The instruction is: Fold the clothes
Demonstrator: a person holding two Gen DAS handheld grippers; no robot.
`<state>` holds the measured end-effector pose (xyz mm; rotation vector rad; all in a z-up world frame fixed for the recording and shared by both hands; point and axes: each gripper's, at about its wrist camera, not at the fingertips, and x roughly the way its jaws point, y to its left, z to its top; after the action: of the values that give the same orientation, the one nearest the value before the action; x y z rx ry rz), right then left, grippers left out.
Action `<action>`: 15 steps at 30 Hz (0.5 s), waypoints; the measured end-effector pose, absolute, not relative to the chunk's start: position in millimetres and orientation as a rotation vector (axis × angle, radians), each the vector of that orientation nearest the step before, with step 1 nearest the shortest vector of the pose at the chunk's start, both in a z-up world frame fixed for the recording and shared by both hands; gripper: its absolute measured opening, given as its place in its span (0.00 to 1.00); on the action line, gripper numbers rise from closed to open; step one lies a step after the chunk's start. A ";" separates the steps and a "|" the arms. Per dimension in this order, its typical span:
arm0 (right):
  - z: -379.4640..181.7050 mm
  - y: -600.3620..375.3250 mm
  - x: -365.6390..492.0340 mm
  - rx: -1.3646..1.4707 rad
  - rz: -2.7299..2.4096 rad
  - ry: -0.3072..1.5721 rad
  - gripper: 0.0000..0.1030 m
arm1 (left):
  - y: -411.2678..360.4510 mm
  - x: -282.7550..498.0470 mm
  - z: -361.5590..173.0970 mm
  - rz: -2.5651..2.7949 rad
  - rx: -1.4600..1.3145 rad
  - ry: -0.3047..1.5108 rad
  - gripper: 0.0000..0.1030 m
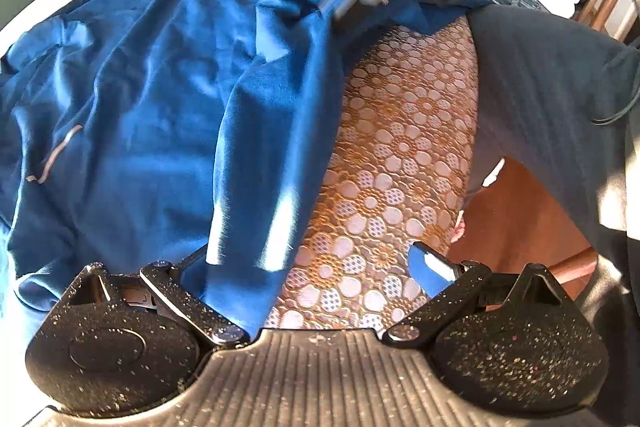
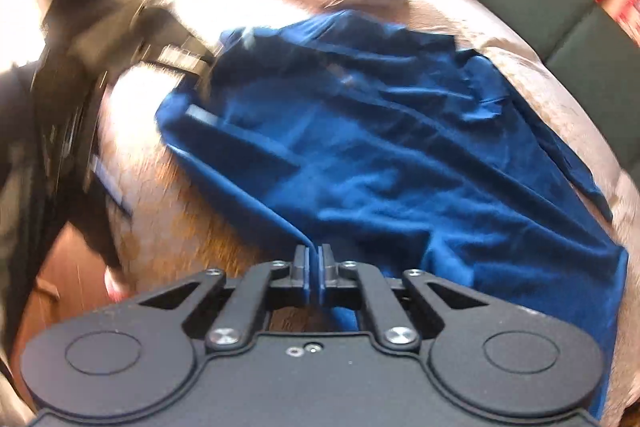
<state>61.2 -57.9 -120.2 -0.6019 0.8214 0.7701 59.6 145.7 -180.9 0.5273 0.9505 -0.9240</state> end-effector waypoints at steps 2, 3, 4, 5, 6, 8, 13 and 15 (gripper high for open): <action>-111.4 -60.7 73.1 -0.546 0.751 0.826 1.00 | 147.6 61.0 -175.2 -0.907 0.530 0.920 0.96; -107.9 -61.9 78.6 -0.523 0.742 0.828 1.00 | 148.7 61.6 -171.6 -0.897 0.533 0.900 0.96; -105.1 -63.5 83.9 -0.499 0.734 0.830 1.00 | 149.8 62.3 -167.9 -0.887 0.535 0.880 0.96; -102.5 -65.7 89.2 -0.471 0.728 0.834 1.00 | 150.6 62.4 -164.1 -0.877 0.543 0.858 0.96; -100.0 -67.9 94.9 -0.441 0.722 0.839 1.00 | 151.1 62.4 -160.1 -0.870 0.556 0.835 0.96; -96.9 -72.2 106.2 -0.387 0.709 0.844 1.00 | 152.2 63.2 -151.7 -0.859 0.580 0.793 0.96; -98.0 -75.0 130.5 -0.348 0.663 0.846 1.00 | 157.4 76.0 -133.9 -0.836 0.584 0.754 0.96; -99.0 -73.6 136.6 -0.348 0.652 0.843 1.00 | 159.4 83.2 -131.4 -0.832 0.582 0.760 0.92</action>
<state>136.6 -73.6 -99.0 -0.3480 0.8426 0.6524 83.2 159.4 -131.4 0.5822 0.7601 -0.8320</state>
